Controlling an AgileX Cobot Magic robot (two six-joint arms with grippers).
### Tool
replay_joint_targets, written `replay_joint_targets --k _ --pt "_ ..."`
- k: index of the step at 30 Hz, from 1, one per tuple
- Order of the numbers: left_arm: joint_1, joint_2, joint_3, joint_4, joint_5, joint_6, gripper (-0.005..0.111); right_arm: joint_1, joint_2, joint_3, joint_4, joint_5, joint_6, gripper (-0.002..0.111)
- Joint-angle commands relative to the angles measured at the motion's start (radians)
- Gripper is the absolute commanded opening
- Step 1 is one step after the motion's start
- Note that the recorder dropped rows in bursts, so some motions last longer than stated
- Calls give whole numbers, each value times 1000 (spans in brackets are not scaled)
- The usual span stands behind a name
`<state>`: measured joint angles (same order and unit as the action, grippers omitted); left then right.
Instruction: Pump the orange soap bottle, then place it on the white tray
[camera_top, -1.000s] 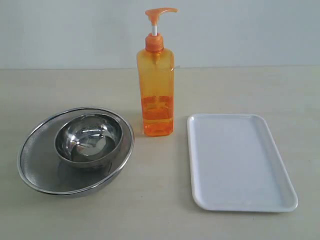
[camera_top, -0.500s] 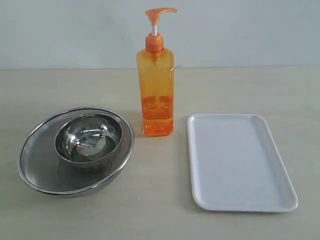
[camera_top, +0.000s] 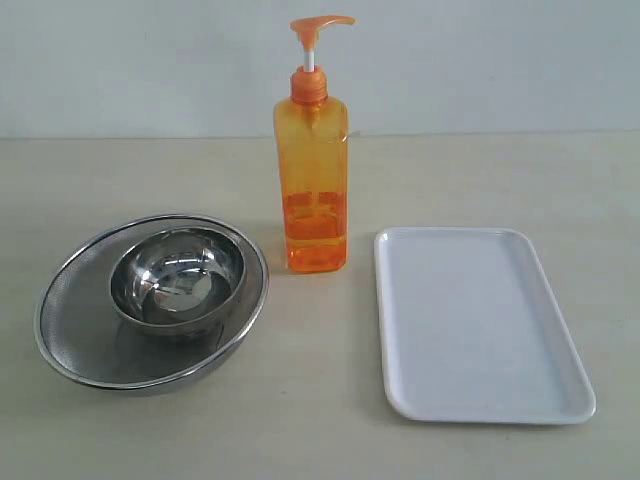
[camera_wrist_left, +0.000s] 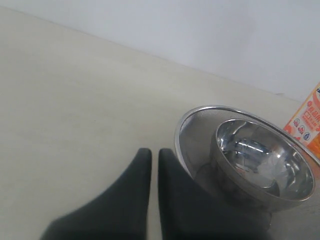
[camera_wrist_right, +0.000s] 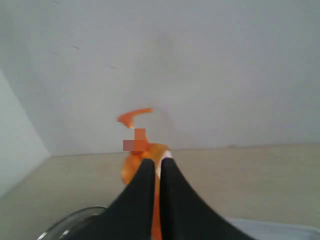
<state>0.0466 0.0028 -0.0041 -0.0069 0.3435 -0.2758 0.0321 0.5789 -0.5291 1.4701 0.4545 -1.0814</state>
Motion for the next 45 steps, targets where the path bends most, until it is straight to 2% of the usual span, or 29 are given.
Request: replay_joint_targets --k 1,6,9,12,16,18,20,22,27,35,43,45 --pt "2 -3 4 -10 -3 4 5 32 -1 92 4 -150 -3 0" --pt "2 -3 4 -10 -3 4 5 167 1 98 -108 -245 -1 0" --pt "2 -3 4 -10 -3 4 5 272 1 98 -245 -383 139 0" --pt "2 -3 4 -10 -3 4 5 378 20 98 -563 -519 410 0" --pt "2 -3 4 -10 -3 4 5 523 119 98 -1077 -685 966 0" --pt "2 -3 4 -10 -3 4 5 590 201 98 -1253 -778 1120 0" --pt "2 -3 4 -10 -3 4 5 638 297 98 -1280 -889 1182 0" --pt "2 -3 4 -10 -3 4 5 674 401 98 -1270 -973 1144 0" --pt "2 -3 4 -10 -3 4 5 710 609 98 -1292 -1143 1137 0" --pt "2 -3 4 -10 -3 4 5 827 794 98 -1302 -1368 1121 0" --pt "2 -3 4 -10 -3 4 5 838 950 98 -1300 -1586 1172 0" --pt "2 -3 4 -10 -3 4 5 858 998 98 -1280 -1653 1118 0"
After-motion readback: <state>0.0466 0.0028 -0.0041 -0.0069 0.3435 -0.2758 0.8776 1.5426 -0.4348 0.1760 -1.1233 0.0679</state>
